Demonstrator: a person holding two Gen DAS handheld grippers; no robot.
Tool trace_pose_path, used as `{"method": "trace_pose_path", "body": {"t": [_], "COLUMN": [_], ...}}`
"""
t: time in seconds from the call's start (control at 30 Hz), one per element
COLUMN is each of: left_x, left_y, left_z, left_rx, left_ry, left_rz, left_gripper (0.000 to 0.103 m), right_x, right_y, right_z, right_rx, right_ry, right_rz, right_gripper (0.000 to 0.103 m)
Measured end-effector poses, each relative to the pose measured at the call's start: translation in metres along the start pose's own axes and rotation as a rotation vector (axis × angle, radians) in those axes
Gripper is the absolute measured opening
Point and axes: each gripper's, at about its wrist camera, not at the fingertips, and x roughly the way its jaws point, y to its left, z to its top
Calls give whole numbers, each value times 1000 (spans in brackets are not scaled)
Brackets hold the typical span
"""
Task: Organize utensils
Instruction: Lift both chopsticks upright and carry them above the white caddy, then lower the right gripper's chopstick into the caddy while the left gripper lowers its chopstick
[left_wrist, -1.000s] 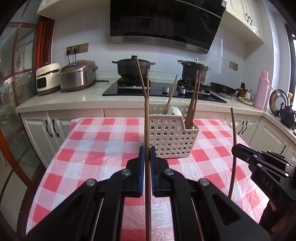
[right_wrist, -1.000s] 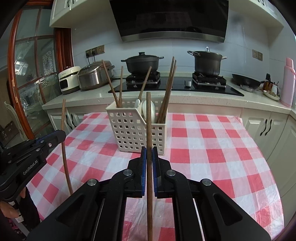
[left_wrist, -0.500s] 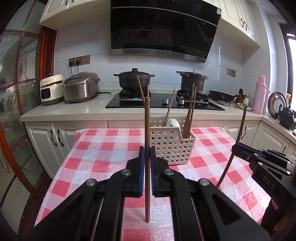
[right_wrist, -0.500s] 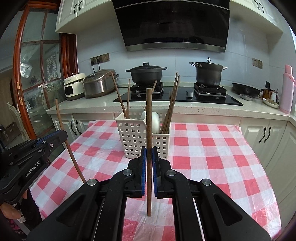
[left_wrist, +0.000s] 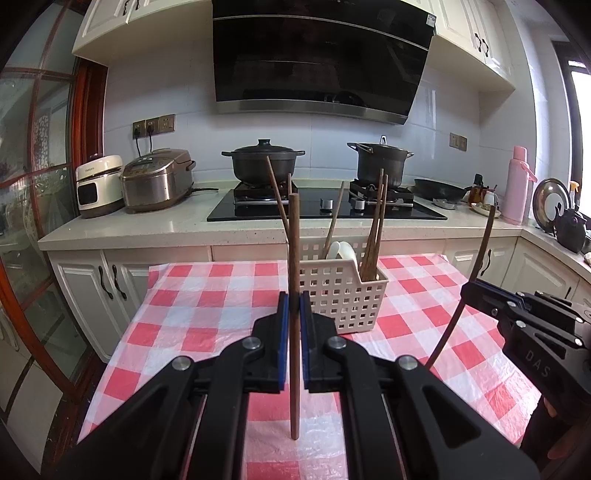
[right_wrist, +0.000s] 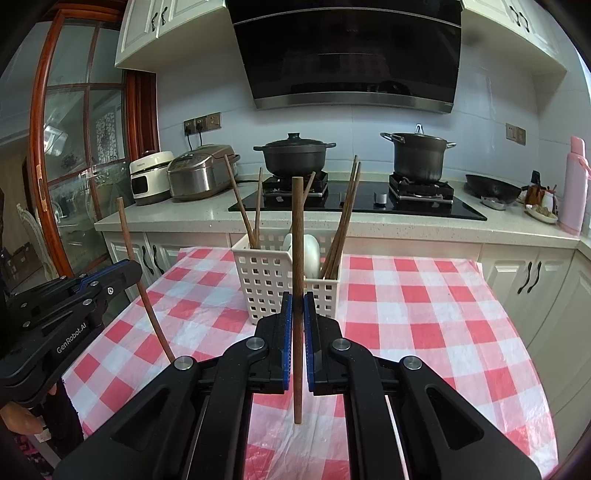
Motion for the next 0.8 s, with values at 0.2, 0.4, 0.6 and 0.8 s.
{"method": "trace_pose_path", "body": {"t": [0.2, 0.4, 0.6, 0.8], "left_x": [4, 7, 12, 22], "left_y": [-3, -4, -10, -15], "left_z": [8, 21, 38, 52], "left_rx": [1, -1, 23, 43], "left_ry": [-2, -24, -50, -61], "left_rz": [7, 14, 6, -4], "left_gripper": [6, 6, 6, 6], "right_x": [1, 5, 14, 28], "right_y": [-4, -12, -19, -21], "right_z": [10, 21, 29, 33], "right_rx": [-3, -5, 3, 5], "right_ry": [-24, -33, -33, -21], "right_rz": [6, -2, -11, -9], "right_gripper": [7, 7, 7, 7]}}
